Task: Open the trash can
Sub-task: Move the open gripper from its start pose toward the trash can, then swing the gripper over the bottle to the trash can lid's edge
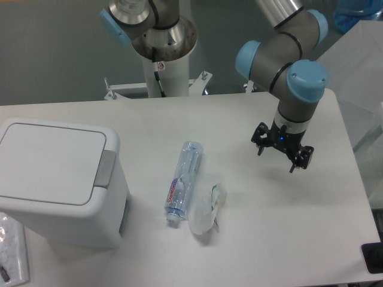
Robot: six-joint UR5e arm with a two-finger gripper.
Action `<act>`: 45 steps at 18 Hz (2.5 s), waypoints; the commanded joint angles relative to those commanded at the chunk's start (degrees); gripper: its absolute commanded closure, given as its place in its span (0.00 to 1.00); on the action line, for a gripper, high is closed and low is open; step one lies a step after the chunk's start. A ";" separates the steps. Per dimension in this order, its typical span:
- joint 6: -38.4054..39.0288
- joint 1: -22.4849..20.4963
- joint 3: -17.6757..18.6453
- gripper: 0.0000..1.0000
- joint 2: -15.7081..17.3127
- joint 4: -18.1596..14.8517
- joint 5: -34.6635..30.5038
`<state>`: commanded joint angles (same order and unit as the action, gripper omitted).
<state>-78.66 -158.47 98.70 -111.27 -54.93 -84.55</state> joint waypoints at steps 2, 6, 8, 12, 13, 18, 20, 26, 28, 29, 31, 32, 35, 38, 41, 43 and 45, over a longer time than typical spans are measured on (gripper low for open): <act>0.00 0.00 0.00 0.00 0.00 0.00 0.09; 0.35 0.44 -0.09 0.00 0.00 0.35 3.67; 2.36 0.61 -0.87 0.00 0.00 -0.08 4.31; 7.45 2.98 -1.93 0.00 0.09 0.26 5.62; 11.13 3.77 -2.80 0.00 0.09 0.44 6.32; 19.16 6.59 -5.54 0.00 -0.09 0.62 8.96; 20.82 6.94 -5.10 0.00 0.52 0.62 11.76; 36.26 12.12 -9.22 0.00 3.34 0.62 21.51; 42.16 13.62 -11.41 0.00 3.51 0.70 26.78; 44.28 14.06 -11.86 0.00 4.39 0.70 28.89; 46.92 14.24 -11.78 0.00 6.41 0.62 32.06; 48.24 14.24 -11.69 0.00 7.20 0.62 33.21; 51.23 14.85 -10.99 0.00 7.65 0.62 36.90; 52.56 15.99 -10.28 0.00 8.18 0.70 37.09; 52.47 18.02 -10.20 0.00 8.00 0.79 37.44; 52.47 18.72 -10.11 0.00 7.74 1.58 37.88; 52.38 18.98 -10.02 0.00 6.51 2.28 37.97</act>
<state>-26.28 -139.48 88.68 -104.76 -52.65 -46.58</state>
